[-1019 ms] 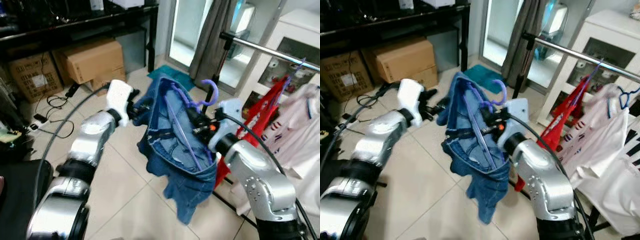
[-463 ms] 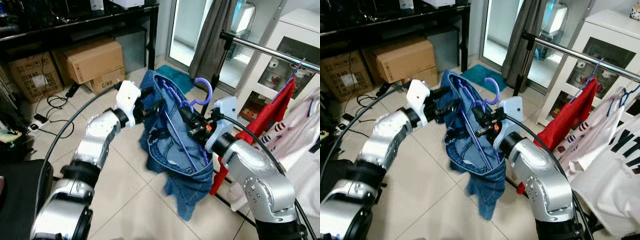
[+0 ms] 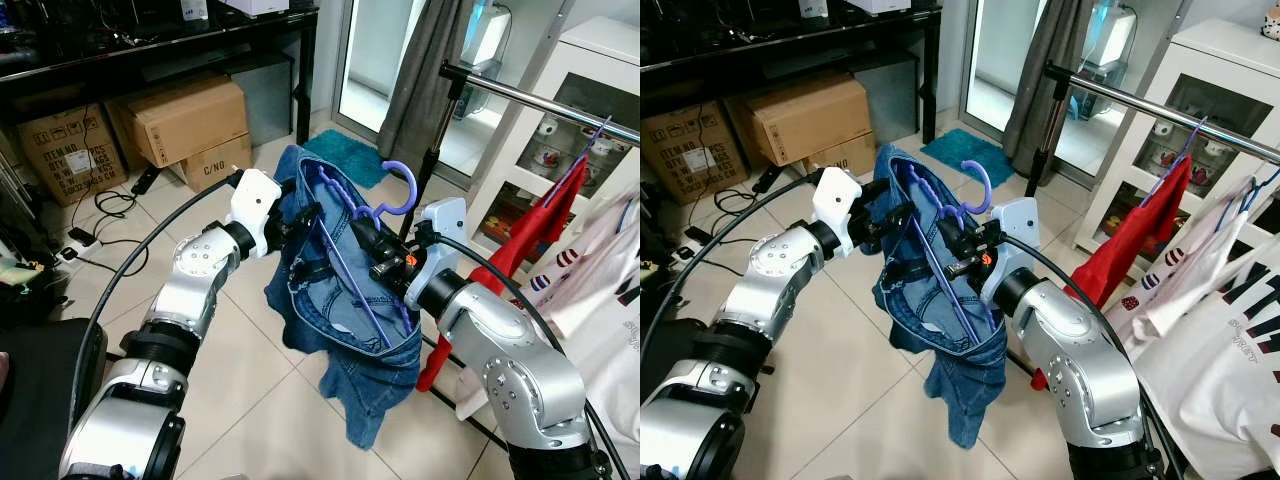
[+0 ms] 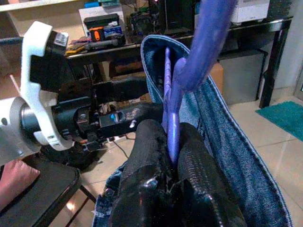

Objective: Hang hanger

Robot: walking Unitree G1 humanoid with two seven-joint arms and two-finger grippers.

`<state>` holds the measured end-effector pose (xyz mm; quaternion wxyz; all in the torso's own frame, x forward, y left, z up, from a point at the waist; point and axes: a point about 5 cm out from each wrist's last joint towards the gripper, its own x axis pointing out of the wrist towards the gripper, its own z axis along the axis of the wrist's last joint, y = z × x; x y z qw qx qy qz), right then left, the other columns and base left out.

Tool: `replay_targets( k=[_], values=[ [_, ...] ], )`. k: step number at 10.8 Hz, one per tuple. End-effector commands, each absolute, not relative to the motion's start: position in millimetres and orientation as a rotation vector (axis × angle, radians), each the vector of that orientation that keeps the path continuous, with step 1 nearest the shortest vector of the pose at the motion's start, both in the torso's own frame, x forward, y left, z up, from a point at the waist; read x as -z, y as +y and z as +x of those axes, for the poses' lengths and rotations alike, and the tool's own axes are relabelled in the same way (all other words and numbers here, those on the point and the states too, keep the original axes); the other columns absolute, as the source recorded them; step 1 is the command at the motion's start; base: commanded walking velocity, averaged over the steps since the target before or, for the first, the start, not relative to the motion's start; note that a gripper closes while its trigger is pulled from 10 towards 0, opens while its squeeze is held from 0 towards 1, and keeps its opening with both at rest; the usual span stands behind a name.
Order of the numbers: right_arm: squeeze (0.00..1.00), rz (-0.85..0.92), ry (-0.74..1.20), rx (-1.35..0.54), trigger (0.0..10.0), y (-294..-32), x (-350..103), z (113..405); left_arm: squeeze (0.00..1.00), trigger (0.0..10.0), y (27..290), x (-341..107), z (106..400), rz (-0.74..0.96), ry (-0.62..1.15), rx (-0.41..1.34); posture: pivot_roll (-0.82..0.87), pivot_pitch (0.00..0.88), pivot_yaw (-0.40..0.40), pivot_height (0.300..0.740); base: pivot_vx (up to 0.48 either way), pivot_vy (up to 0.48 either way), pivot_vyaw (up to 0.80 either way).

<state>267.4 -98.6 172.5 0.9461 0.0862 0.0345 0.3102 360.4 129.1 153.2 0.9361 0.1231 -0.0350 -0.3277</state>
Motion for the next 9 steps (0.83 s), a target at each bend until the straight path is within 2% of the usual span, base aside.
replay_targets(
  k=[1,2,3,4,9],
  values=[
    [0.0,0.169,0.015,-0.649,0.0,-99.1,-184.2,265.0,0.0,10.0,130.9,-156.8,366.6,0.275,-0.061,0.626,-0.2,0.0,-0.034,0.74,0.0,0.0,0.0],
    [0.0,0.167,0.011,-0.648,0.0,-100.8,-185.5,265.5,0.0,10.0,135.8,-152.5,370.5,0.281,-0.022,0.578,-0.2,0.0,-0.04,0.74,0.0,0.0,0.0],
    [0.0,0.166,0.012,-0.648,0.0,-101.4,-185.1,265.3,0.0,4.5,137.0,-151.0,371.0,0.287,-0.012,0.57,-0.2,0.0,-0.042,0.74,0.0,0.0,0.0],
    [0.0,0.164,0.01,-0.653,0.0,-100.8,-185.1,265.5,0.0,0.0,137.9,-150.6,371.5,0.279,-0.008,0.573,-0.2,0.0,-0.039,0.74,0.0,0.0,0.0],
    [0.0,0.165,0.002,-0.659,0.0,-99.5,-186.0,266.5,0.0,0.0,139.3,-149.9,372.1,0.249,-0.006,0.597,-0.2,0.0,-0.033,0.74,0.0,0.0,0.0]
  ],
)
